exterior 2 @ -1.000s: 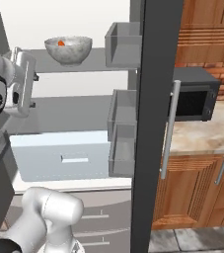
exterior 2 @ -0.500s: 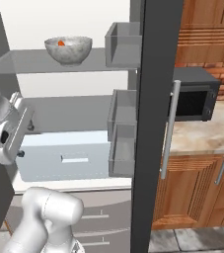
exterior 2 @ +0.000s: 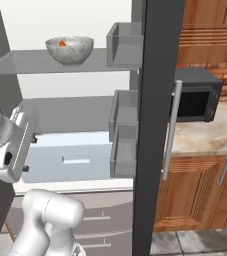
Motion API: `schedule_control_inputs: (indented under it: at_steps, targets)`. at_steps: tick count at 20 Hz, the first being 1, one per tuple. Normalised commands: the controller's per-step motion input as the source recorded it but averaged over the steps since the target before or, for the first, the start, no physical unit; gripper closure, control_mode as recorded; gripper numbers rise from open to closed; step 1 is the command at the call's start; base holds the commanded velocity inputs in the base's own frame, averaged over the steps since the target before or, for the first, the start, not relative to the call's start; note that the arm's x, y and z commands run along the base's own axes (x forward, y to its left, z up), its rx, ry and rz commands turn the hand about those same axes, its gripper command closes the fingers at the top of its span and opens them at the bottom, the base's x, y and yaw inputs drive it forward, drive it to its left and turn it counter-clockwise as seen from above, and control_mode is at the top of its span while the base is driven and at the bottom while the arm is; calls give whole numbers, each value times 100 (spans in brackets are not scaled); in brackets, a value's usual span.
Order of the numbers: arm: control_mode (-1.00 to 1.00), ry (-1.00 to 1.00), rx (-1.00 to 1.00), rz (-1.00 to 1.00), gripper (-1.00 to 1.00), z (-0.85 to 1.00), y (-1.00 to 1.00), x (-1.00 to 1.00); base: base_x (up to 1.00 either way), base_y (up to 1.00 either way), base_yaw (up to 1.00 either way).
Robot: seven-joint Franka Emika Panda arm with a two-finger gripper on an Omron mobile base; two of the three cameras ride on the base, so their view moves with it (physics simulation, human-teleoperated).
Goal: Place the bowl with the broccoli and carrot on the top shelf of the fridge. Place the bowl with the steaks on the second highest shelf of the fridge.
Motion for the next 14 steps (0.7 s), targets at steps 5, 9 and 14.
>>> schedule_control_inputs:
  at_steps: [5,9,14]
  targets:
    - [100,0,0,0,-100,0,0,0,-97,0,-2]
    - [100,0,0,0,-100,0,0,0,-100,-7,-28]
    - [100,0,0,0,-100,0,0,0,-82,-5,-74]
